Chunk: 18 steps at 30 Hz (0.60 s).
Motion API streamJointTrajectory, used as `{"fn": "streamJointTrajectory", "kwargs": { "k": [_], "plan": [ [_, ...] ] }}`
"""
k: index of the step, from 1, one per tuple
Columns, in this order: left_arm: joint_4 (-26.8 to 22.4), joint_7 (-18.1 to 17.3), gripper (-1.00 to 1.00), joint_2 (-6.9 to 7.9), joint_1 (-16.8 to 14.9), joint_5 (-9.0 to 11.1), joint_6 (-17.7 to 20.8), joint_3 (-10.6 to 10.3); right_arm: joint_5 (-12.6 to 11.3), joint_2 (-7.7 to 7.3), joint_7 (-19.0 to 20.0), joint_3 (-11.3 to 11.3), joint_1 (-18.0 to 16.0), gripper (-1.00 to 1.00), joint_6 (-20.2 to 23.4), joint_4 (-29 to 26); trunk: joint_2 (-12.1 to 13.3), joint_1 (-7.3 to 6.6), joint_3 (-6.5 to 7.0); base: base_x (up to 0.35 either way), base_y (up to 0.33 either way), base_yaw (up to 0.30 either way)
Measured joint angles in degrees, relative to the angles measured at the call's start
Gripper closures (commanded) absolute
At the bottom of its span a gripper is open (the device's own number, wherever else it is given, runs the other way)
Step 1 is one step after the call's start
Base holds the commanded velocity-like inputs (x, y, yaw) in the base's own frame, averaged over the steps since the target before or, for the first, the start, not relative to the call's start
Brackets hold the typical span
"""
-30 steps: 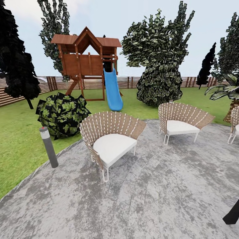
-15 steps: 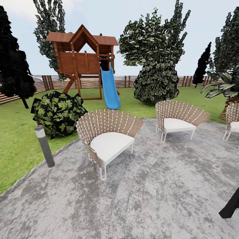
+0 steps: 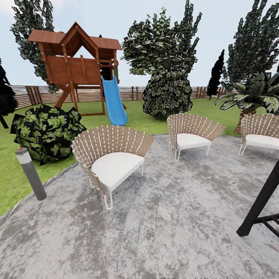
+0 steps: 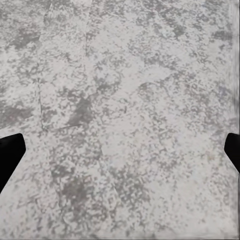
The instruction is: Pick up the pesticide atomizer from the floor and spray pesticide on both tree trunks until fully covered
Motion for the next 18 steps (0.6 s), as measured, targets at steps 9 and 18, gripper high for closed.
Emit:
{"fn": "streamJointTrajectory", "kwargs": {
  "k": [9,18],
  "plan": [
    [0.8,0.0,-1.0,-0.19,0.0,0.0,0.0,-0.1,0.0,-0.07,0.1,-0.1,0.0,-1.0,0.0,-0.1,-3.6,1.98,-1.92,0.0,0.0,-0.285],
    [0.9,0.0,-1.0,-0.19,0.0,0.0,0.0,-0.1,0.0,-0.09,0.1,-0.1,0.0,-1.0,0.0,-0.1,-7.2,3.95,-3.78,0.0,0.0,-0.285]
  ]
}}
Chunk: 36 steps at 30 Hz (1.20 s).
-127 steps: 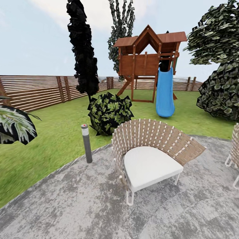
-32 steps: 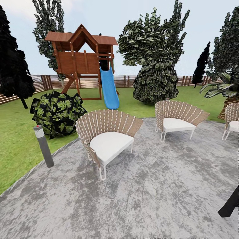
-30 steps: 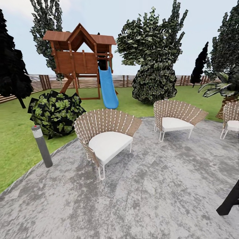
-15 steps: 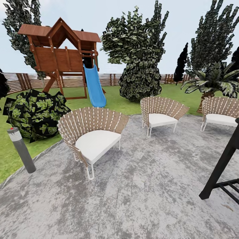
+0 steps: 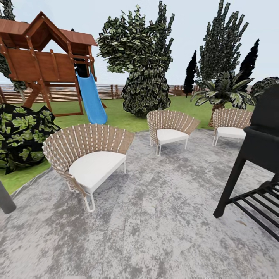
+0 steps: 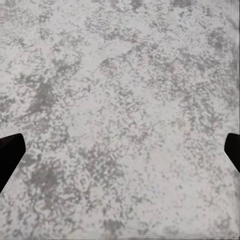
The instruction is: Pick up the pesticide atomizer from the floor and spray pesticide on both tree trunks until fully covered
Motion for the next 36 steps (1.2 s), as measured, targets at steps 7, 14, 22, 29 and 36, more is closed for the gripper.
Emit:
{"fn": "streamJointTrajectory", "kwargs": {
  "k": [7,14,22,29,36],
  "plan": [
    [0.0,0.0,-1.0,0.0,0.0,0.0,0.0,0.0,0.0,0.0,0.0,0.0,0.0,-1.0,0.0,0.0,-2.8,1.54,-1.45,0.0,0.0,-0.285],
    [0.0,0.0,-1.0,0.0,0.0,0.0,0.0,0.0,0.0,0.0,0.0,0.0,0.0,-1.0,0.0,0.1,-5.6,3.08,-2.89,0.0,0.0,-0.285],
    [0.0,0.0,-1.0,0.0,0.0,0.0,0.0,0.0,0.0,0.0,0.0,0.0,0.0,-1.0,0.0,0.1,-8.8,4.83,-4.52,0.0,0.0,-0.285],
    [0.0,0.0,-1.0,0.0,0.0,0.0,0.0,0.0,0.0,0.05,0.0,0.0,0.0,-1.0,0.0,0.2,-11.6,6.37,-5.93,0.0,0.0,-0.286],
    [0.0,0.0,-1.0,0.0,0.0,0.0,0.0,0.0,0.0,0.06,0.1,0.0,0.0,-1.0,0.0,0.2,-14.4,7.91,-7.35,0.0,0.0,-0.286]
  ]
}}
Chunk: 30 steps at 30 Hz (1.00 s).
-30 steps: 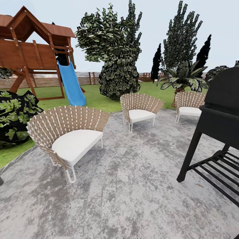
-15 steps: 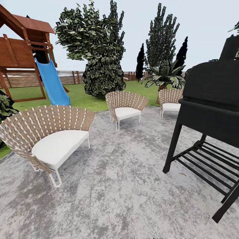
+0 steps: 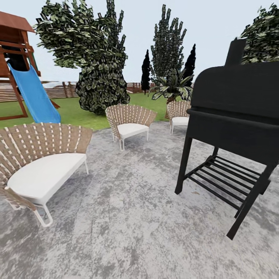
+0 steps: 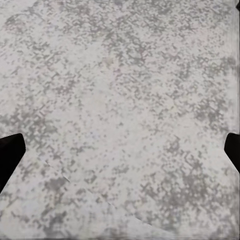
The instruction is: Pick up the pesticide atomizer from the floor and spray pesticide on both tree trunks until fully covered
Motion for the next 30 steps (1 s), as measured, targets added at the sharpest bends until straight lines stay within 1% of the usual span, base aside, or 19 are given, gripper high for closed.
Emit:
{"fn": "streamJointTrajectory", "kwargs": {
  "k": [27,30],
  "plan": [
    [0.0,0.0,-1.0,-0.07,0.0,0.0,0.0,0.0,0.0,0.03,0.0,0.1,0.0,-1.0,0.0,0.0,-10.8,5.93,-6.17,0.0,0.0,-0.264],
    [0.0,0.0,-1.0,-0.08,0.0,-0.1,-0.1,0.0,0.0,0.03,0.0,0.1,0.0,-1.0,0.0,0.0,-10.8,5.94,-6.35,0.0,0.0,-0.258]
  ]
}}
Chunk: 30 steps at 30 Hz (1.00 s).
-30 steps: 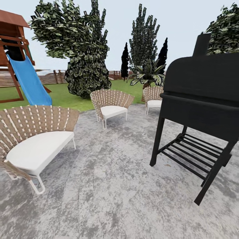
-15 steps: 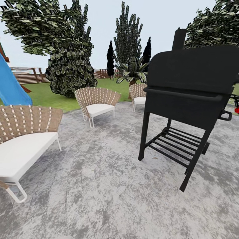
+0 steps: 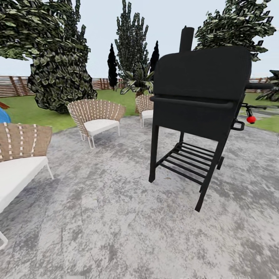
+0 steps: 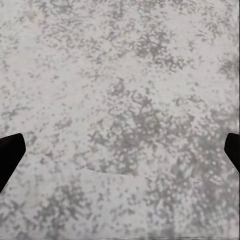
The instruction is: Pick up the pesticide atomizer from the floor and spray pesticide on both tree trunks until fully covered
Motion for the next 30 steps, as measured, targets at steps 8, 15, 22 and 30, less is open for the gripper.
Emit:
{"fn": "streamJointTrajectory", "kwargs": {
  "k": [8,15,22,30],
  "plan": [
    [0.0,0.0,-1.0,-0.01,0.0,0.0,0.0,0.0,0.0,0.0,0.0,-0.1,0.0,-1.0,0.0,0.0,0.0,0.0,-0.44,-0.006,-0.149,-0.258],
    [0.0,0.0,-1.0,-0.01,0.0,0.0,0.0,0.0,0.0,0.0,0.0,-0.1,0.0,-1.0,0.0,0.0,0.0,0.01,-0.83,-0.089,-0.262,-0.258],
    [0.0,0.0,-1.0,-0.01,0.0,0.0,0.0,0.0,0.0,0.0,0.0,0.0,0.0,-1.0,0.0,0.0,0.0,0.02,-1.27,-0.155,-0.26,-0.232],
    [0.0,0.0,-1.0,-0.01,0.0,0.0,0.0,0.0,0.0,0.0,0.0,0.0,0.0,-1.0,0.0,0.0,0.0,0.02,-1.82,-0.17,-0.254,-0.216]
  ]
}}
